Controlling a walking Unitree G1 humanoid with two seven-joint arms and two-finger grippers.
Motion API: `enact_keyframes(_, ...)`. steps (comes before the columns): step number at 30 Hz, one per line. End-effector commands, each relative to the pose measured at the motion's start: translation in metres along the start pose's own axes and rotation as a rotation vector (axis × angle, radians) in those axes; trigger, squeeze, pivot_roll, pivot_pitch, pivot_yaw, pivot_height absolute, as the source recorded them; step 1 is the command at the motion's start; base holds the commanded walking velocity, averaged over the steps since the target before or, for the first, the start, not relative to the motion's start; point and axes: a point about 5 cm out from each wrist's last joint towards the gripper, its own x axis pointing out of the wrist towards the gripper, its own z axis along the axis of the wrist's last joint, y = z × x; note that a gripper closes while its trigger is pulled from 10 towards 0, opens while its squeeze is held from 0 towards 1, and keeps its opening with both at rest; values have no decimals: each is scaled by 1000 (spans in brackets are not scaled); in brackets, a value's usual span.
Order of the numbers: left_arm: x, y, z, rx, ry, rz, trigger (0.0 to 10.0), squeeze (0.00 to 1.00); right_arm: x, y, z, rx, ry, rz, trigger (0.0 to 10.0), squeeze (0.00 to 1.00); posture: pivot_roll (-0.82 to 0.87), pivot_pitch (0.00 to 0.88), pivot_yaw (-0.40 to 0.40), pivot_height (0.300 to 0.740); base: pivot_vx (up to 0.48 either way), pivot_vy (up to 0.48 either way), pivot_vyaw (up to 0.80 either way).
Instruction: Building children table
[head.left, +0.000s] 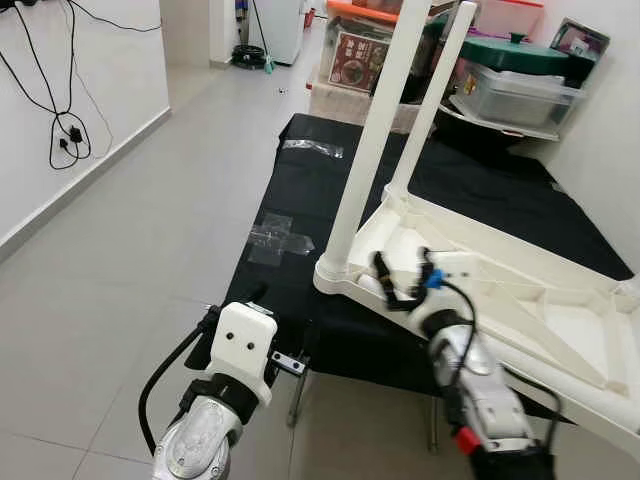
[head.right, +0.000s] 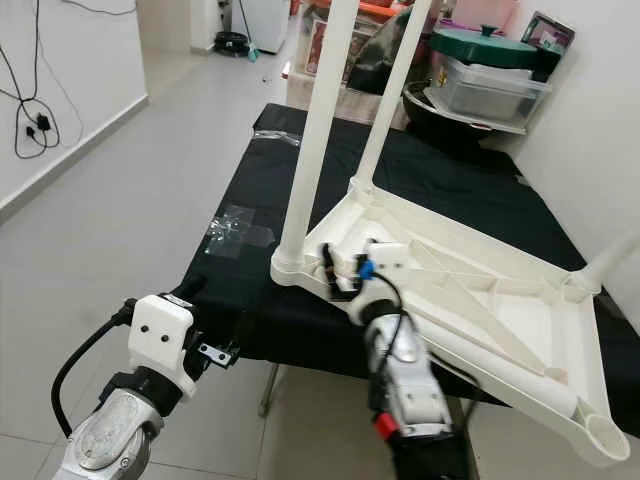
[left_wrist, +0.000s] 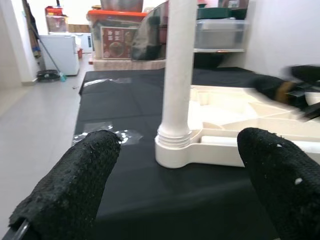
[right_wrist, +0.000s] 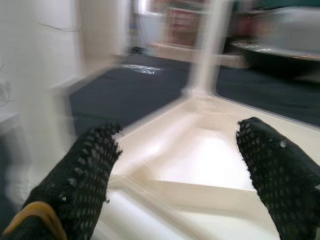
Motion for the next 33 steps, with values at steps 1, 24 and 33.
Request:
enact_keyframes(1,0,5,-4,23,28,37,10000,0,-7,-41,-12,-87,44,-205,10000,0,81,36,-146,740,0,0,0)
enact_keyframes(24,-6,17,-16,71,104,74,10000,0,-122,-110,-42,-233,168,-435,10000,0,63,56,-101,740,0,0,0)
enact_keyframes(33,-4,15,-18,68,110,61,10000,0,-146,-100,-66,-218,302,-324,10000,0,60,53,-100,740,0,0,0)
